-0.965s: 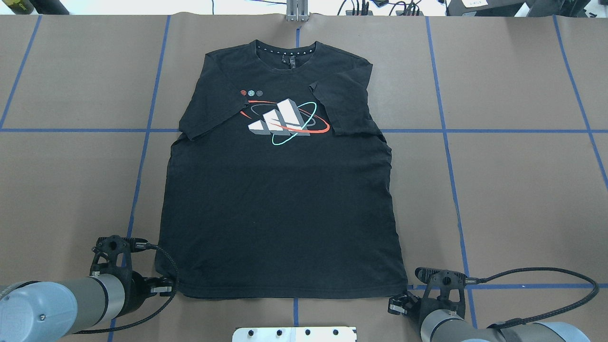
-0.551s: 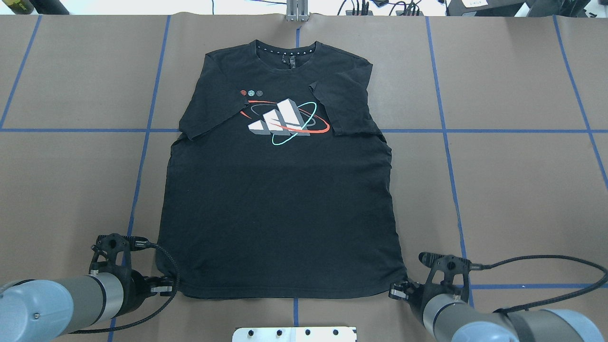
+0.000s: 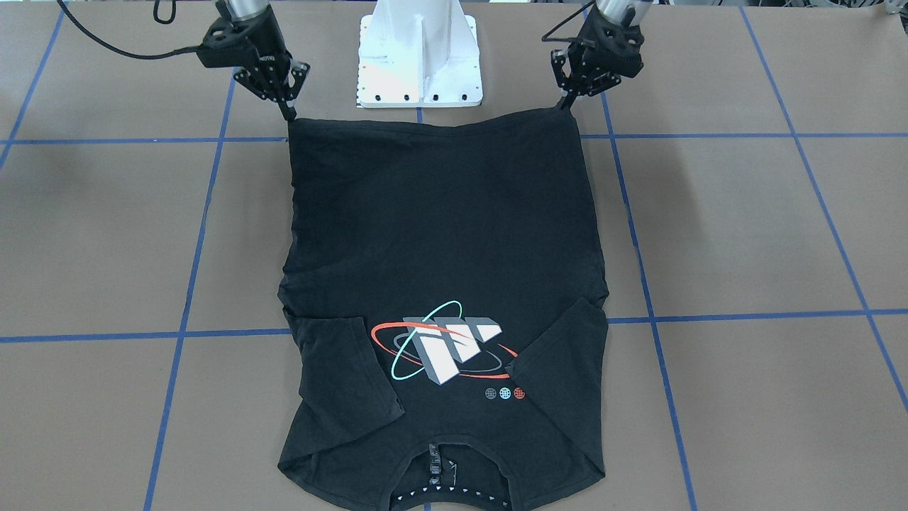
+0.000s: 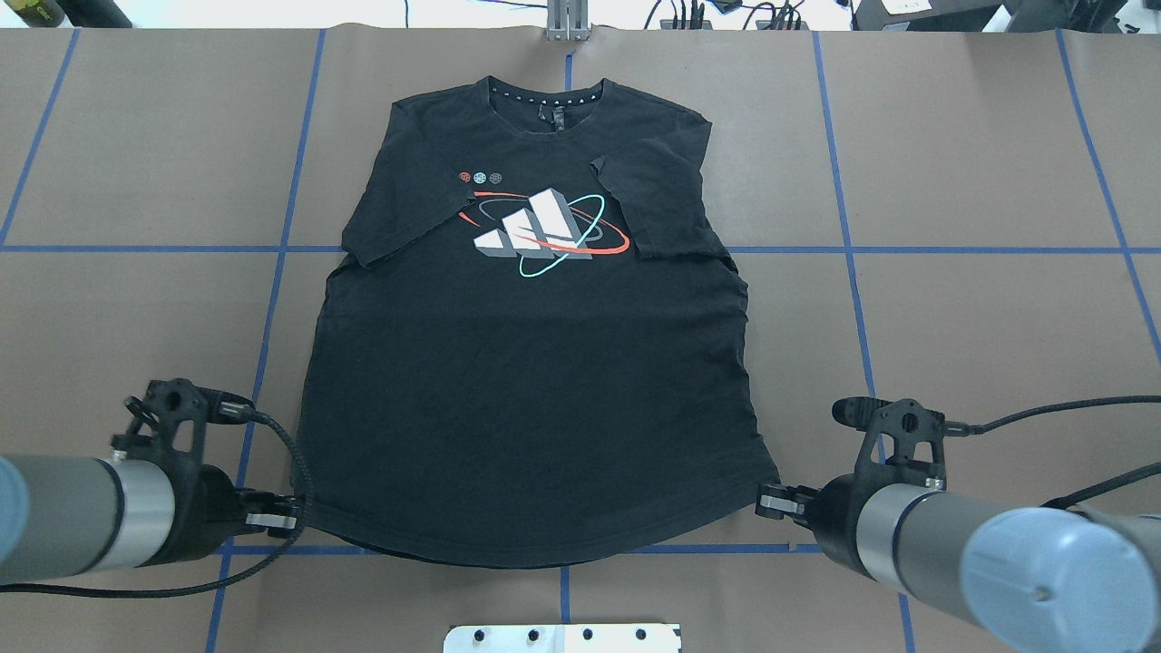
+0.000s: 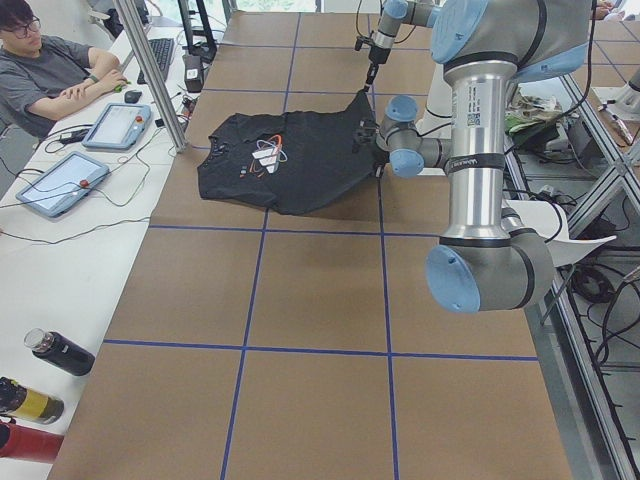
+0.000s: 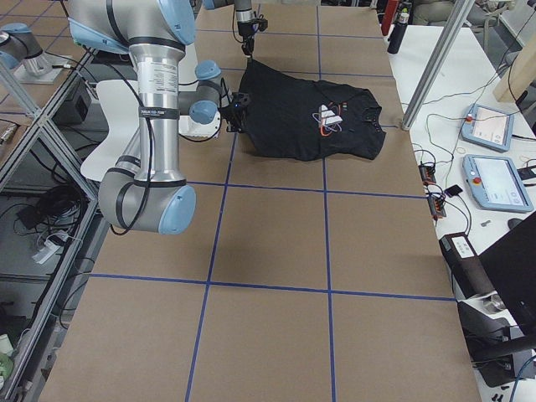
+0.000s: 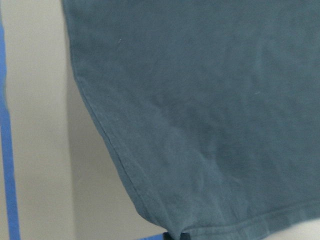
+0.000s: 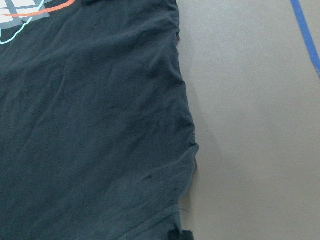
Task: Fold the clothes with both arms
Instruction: 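Lift the hem with both grippers and fold it toward the collar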
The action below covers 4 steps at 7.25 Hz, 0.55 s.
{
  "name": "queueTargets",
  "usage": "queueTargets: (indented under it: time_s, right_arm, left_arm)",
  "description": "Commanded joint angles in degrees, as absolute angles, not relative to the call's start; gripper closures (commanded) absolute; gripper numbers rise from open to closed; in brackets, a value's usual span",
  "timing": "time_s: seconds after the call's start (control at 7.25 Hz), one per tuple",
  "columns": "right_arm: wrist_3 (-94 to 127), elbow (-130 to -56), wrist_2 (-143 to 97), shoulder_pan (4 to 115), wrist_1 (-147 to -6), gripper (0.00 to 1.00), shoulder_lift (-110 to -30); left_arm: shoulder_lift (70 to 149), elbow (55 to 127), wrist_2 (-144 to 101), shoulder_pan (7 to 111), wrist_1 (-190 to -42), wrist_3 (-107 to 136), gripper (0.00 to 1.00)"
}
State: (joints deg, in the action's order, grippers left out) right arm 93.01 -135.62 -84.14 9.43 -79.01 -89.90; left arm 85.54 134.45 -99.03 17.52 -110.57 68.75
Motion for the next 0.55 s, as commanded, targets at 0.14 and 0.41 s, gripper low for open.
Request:
queueTargets:
  time_s: [0.14, 0.41]
  right_arm:
    - [91.05, -146.31, -98.57, 6.09, -79.45, 1.00, -90.96]
    - [91.05, -150.54, -99.93, 0.46, -79.54, 1.00, -91.49]
  left_arm:
    - [85.17, 143.32, -109.22, 19.69, -107.58, 64.95, 1.00]
    - [82.29, 150.35, -110.38, 13.49, -107.49, 65.13, 1.00]
